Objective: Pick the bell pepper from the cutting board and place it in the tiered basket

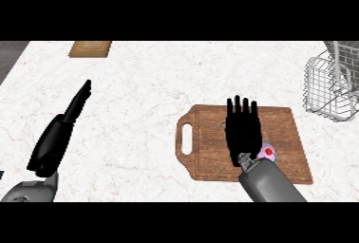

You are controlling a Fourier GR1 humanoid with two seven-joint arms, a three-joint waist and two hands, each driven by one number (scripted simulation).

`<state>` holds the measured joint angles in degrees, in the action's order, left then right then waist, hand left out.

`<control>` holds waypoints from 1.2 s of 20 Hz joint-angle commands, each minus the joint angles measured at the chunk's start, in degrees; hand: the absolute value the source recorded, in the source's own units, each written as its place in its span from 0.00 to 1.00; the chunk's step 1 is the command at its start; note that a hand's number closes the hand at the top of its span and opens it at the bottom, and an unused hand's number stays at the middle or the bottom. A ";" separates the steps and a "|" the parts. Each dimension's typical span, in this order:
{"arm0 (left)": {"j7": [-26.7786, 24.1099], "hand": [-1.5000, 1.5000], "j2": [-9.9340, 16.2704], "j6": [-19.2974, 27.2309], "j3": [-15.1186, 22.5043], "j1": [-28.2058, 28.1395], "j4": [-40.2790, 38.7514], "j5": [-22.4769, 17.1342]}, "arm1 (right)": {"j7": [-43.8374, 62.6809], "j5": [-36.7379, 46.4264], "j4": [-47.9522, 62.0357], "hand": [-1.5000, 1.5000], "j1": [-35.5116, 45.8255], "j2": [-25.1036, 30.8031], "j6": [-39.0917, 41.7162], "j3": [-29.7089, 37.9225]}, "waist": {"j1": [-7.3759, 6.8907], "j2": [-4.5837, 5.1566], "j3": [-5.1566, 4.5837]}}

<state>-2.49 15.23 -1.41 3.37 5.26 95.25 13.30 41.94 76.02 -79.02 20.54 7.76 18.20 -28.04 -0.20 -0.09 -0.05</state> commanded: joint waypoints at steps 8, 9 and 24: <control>0.95 0.50 -1.38 -1.68 -1.15 -0.54 1.35 0.36 | -12.01 1.57 3.83 1.00 -1.93 0.06 -9.55 -0.41 | 0.10 0.07 0.06; 1.17 0.50 -0.28 -1.77 -1.63 -3.35 4.56 0.94 | -11.59 2.63 3.37 1.00 -0.79 0.16 -7.96 -0.58 | -0.08 0.03 0.06; 0.52 0.50 -0.98 0.54 -4.51 -4.85 3.37 0.98 | -35.77 -22.93 7.82 1.00 -9.50 33.34 -13.76 38.29 | 6.77 0.16 0.74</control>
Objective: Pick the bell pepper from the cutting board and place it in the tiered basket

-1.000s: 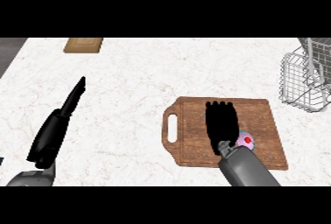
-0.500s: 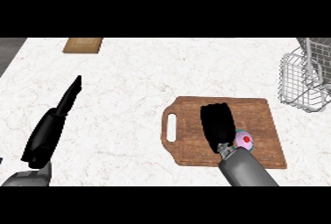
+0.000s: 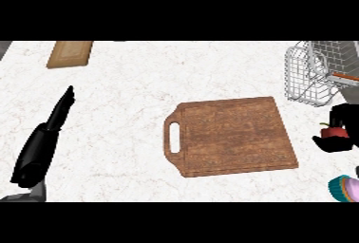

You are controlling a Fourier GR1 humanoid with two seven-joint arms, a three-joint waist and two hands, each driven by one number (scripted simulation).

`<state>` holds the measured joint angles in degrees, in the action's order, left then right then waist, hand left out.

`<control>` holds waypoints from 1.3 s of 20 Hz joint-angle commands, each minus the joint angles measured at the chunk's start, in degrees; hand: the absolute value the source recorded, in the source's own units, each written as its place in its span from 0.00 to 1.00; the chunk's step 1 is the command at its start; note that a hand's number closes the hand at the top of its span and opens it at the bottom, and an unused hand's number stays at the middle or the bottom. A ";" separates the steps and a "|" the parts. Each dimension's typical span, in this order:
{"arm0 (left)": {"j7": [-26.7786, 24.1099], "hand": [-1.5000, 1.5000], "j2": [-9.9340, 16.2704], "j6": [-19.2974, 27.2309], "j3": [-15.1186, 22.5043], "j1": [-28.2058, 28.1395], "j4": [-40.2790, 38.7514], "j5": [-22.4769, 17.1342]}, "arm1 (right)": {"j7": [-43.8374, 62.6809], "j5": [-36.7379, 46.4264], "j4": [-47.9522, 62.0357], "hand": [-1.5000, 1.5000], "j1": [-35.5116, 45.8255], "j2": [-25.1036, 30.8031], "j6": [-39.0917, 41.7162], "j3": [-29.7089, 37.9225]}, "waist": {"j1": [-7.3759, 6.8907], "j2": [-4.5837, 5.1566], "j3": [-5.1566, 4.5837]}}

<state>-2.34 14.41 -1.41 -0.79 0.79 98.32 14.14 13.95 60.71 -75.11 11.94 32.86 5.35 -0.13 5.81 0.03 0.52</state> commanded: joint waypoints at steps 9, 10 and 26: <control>0.30 0.50 -0.33 -0.72 0.98 0.09 0.60 -0.08 | -30.90 -30.77 21.33 1.00 3.11 21.51 9.33 32.21 | -2.34 -0.07 0.09; 0.06 0.50 -0.80 -0.11 1.57 1.02 0.15 0.74 | -33.56 -32.57 23.18 1.00 4.04 23.25 11.45 33.62 | -2.58 0.15 0.06; 3.39 0.50 -2.98 -2.08 5.74 6.12 0.92 2.06 | -51.89 -33.75 46.77 1.00 20.93 42.88 23.45 33.28 | -8.81 0.60 -0.36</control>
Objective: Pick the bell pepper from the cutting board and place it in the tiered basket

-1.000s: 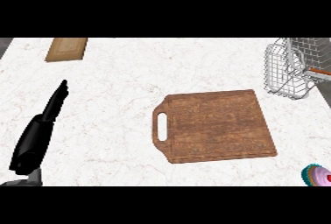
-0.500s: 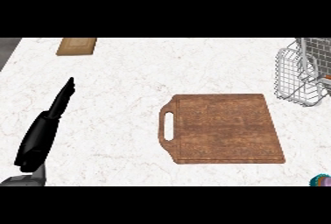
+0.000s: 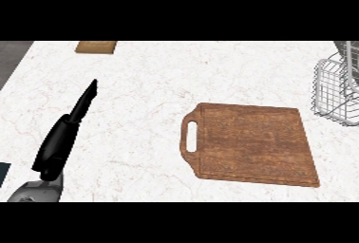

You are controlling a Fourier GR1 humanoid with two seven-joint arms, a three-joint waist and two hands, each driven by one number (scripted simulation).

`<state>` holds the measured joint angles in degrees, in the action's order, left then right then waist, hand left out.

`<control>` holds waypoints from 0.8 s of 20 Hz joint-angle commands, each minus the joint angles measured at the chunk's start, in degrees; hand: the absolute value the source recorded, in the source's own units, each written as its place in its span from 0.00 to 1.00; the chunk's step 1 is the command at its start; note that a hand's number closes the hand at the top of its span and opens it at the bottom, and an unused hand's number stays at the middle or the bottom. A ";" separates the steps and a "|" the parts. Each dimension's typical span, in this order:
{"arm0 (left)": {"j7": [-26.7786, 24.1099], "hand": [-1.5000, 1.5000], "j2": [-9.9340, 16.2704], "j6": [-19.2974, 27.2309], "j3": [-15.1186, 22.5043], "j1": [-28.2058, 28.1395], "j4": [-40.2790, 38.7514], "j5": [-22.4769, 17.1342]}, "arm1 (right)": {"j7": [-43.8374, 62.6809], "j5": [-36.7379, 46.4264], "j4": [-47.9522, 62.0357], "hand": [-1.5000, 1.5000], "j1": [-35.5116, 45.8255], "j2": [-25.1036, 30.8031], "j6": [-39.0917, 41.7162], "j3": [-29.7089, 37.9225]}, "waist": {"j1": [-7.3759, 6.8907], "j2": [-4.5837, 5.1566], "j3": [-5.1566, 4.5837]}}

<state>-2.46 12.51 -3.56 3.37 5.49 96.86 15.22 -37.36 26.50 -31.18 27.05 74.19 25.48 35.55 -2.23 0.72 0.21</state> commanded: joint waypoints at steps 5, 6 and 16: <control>-0.74 0.50 -0.36 -0.68 -0.04 1.84 -2.83 0.48 | 6.92 0.97 1.77 1.00 15.97 1.34 7.58 -6.97 | -0.54 -0.12 -0.20; -1.88 0.50 -1.04 0.01 0.39 2.06 -3.13 0.81 | 10.20 1.77 1.95 1.00 19.16 -0.28 5.41 -8.03 | -1.71 0.19 -0.21; -0.25 0.50 1.65 -2.78 -2.37 2.72 -2.02 -0.69 | 23.38 4.80 3.48 1.00 35.40 -11.08 6.70 -15.11 | -1.16 -0.04 -0.23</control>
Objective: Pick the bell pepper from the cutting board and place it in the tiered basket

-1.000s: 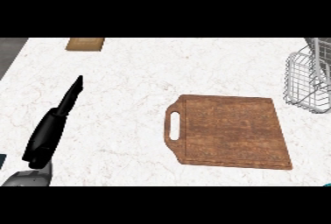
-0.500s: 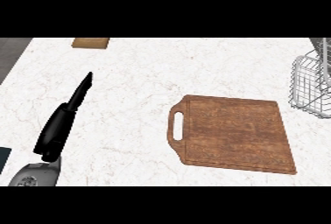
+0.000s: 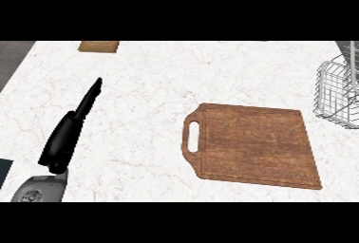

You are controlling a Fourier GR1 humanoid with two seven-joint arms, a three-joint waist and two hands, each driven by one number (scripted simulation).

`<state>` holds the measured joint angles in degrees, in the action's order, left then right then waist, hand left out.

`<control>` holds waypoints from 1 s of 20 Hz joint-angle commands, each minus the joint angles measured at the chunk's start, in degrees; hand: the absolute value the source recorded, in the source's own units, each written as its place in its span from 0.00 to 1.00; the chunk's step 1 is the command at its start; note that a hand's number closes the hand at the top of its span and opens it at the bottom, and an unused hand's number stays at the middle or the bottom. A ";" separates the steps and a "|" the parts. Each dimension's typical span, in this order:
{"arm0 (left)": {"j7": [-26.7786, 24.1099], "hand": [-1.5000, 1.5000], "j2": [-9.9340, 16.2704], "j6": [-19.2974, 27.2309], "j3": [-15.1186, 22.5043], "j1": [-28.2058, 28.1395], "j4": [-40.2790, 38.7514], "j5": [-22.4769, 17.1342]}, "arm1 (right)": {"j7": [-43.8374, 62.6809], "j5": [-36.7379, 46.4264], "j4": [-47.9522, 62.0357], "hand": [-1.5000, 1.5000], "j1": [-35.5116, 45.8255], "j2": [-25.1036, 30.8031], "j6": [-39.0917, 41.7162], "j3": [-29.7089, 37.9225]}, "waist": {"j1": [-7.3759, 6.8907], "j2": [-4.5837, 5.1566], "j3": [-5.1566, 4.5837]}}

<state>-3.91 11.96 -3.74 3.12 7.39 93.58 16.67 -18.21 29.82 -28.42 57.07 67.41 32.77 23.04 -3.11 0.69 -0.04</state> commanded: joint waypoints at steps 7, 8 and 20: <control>-0.06 0.50 -0.93 -0.13 0.80 -1.59 1.77 0.62 | 6.71 4.36 6.55 1.00 10.00 -12.30 -7.09 -4.53 | 0.07 0.12 0.08; -1.44 0.50 -0.35 -0.36 -1.05 0.01 -1.04 -0.39 | 7.74 4.92 5.73 1.00 9.85 -15.68 -9.91 -5.30 | 0.61 0.07 0.05; -0.24 0.50 -0.59 -0.51 -1.24 -2.08 1.70 -0.27 | 2.81 -6.38 14.18 0.00 9.62 -23.80 -12.73 5.97 | 0.59 0.12 0.15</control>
<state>-3.40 10.97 -4.13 2.57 6.82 94.73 16.73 -14.11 26.91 -16.01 66.74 45.09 21.25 25.46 -2.52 0.86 0.09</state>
